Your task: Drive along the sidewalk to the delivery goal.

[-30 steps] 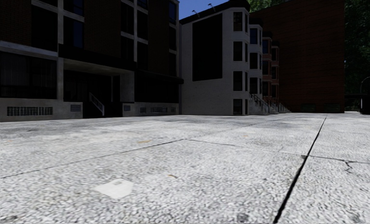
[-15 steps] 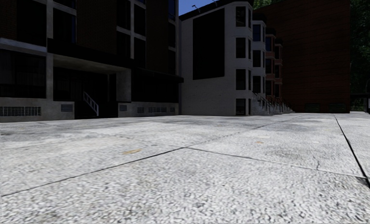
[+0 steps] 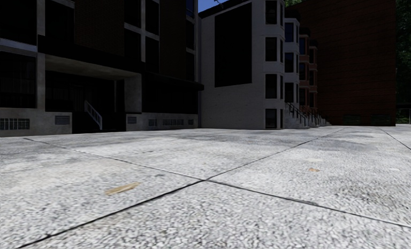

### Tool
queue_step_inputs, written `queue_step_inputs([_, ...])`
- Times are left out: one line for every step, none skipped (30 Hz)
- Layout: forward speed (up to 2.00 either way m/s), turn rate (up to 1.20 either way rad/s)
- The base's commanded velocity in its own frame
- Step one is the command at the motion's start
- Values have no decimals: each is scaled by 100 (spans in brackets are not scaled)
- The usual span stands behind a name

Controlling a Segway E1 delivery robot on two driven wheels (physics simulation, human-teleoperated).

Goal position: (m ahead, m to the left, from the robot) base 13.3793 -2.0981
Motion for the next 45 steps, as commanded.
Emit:
queue_step_inputs([200, 0])
queue_step_inputs([200, 0])
queue_step_inputs([200, 0])
queue_step_inputs([200, 0])
queue_step_inputs([200, 0])
queue_step_inputs([200, 0])
queue_step_inputs([200, 0])
queue_step_inputs([200, 0])
queue_step_inputs([200, 0])
queue_step_inputs([200, 0])
queue_step_inputs([200, 0])
queue_step_inputs([200, 0])
queue_step_inputs([200, 0])
queue_step_inputs([200, 0])
queue_step_inputs([200, 0])
queue_step_inputs([200, 0])
queue_step_inputs([200, 0])
queue_step_inputs([200, 0])
queue_step_inputs([200, 0])
queue_step_inputs([200, 0])
queue_step_inputs([200, 0])
queue_step_inputs([200, 0])
queue_step_inputs([200, 0])
queue_step_inputs([200, 0])
queue_step_inputs([200, 0])
queue_step_inputs([200, 0])
queue_step_inputs([200, 0])
queue_step_inputs([200, 0])
queue_step_inputs([200, 0])
queue_step_inputs([200, 0])
queue_step_inputs([200, 0])
queue_step_inputs([200, 0])
queue_step_inputs([200, 0])
queue_step_inputs([200, 0])
queue_step_inputs([200, 0])
queue_step_inputs([200, 0])
queue_step_inputs([200, 0])
queue_step_inputs([200, 0])
queue_step_inputs([200, 0])
queue_step_inputs([200, 0])
queue_step_inputs([200, 0])
queue_step_inputs([200, 0])
queue_step_inputs([200, 0])
queue_step_inputs([200, 0])
queue_step_inputs([200, 0])
